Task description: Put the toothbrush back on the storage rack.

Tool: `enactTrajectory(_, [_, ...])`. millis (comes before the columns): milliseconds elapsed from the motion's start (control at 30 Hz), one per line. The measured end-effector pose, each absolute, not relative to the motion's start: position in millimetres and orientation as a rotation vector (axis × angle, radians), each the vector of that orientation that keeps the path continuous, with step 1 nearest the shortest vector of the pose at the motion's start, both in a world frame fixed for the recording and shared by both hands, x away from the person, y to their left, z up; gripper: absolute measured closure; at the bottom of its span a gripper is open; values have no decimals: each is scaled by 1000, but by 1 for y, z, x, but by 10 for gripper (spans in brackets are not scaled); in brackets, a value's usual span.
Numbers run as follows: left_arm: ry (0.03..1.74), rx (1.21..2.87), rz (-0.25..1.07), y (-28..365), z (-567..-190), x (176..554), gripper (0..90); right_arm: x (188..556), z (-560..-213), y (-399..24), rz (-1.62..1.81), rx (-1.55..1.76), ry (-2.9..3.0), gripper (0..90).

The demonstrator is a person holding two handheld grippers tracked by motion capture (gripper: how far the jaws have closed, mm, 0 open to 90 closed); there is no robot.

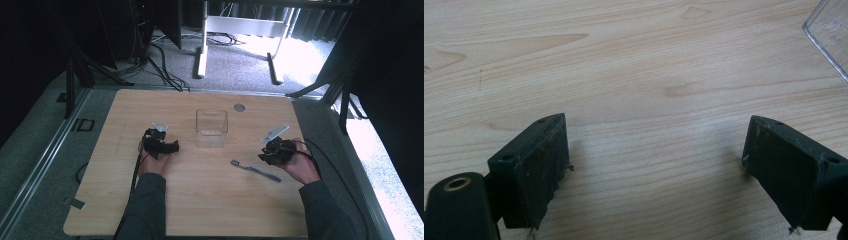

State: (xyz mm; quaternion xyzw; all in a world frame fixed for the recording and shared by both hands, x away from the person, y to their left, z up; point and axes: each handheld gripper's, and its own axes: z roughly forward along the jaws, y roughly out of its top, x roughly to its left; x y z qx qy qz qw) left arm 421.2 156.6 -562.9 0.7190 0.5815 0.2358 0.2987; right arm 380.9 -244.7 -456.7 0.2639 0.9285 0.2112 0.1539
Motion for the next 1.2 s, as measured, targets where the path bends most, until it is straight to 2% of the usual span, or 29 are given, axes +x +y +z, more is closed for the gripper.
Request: enactTrajectory(1200, [1545,1909,626,157,-563,421,118,387,-451,-229,526,659,2746,670])
